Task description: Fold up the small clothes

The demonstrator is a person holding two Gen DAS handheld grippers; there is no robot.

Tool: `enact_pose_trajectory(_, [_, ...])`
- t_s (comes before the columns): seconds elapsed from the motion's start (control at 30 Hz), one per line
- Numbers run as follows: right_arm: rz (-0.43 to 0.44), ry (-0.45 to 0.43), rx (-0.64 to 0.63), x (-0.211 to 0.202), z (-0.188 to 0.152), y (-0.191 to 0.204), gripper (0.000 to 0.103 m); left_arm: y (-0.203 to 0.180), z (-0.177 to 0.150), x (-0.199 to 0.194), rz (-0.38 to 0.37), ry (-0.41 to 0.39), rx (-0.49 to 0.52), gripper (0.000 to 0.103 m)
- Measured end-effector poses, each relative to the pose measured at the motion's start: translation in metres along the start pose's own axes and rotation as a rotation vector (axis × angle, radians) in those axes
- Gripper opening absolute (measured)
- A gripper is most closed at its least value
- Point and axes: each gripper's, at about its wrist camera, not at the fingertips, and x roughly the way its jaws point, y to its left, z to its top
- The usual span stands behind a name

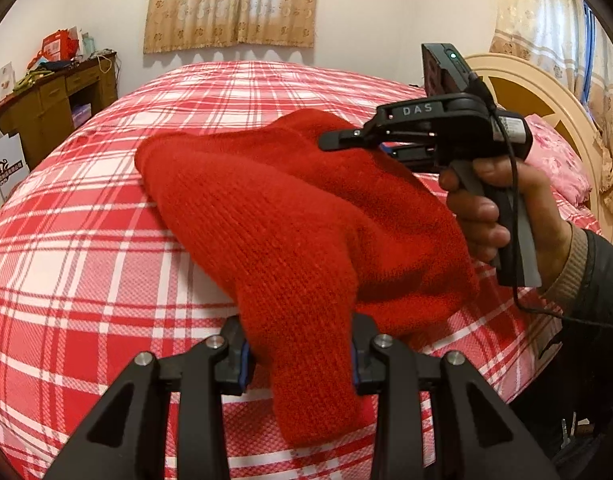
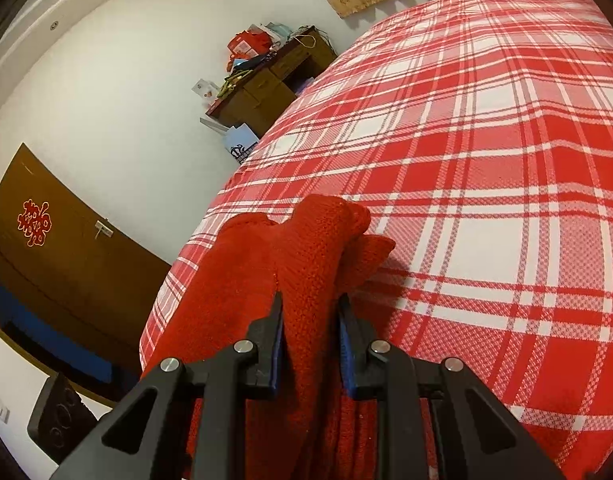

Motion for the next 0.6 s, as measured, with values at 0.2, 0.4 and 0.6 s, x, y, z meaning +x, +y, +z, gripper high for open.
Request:
enact_pose_trajectory(0.2, [-0.023, 0.007, 0.036, 0.005, -0.005, -0.014, 0.025, 0.002, -0.007, 0.005, 0.011, 0.008, -0.027, 0.054])
enact_pose_trajectory(0.4, [-0.077, -0.001, 0.023, -0.001, -0.009, -0.014, 0.027, -0.007, -0.012, -0.009, 0.054, -0.005, 0.011, 0.061])
enact_pose_trajectory(0.6, [-0.092, -0.125, -0.073, -0.050, -0.021, 0.019, 0.031, -0.002, -0.004, -0.055, 0.113, -0.175, 0.020, 0.087])
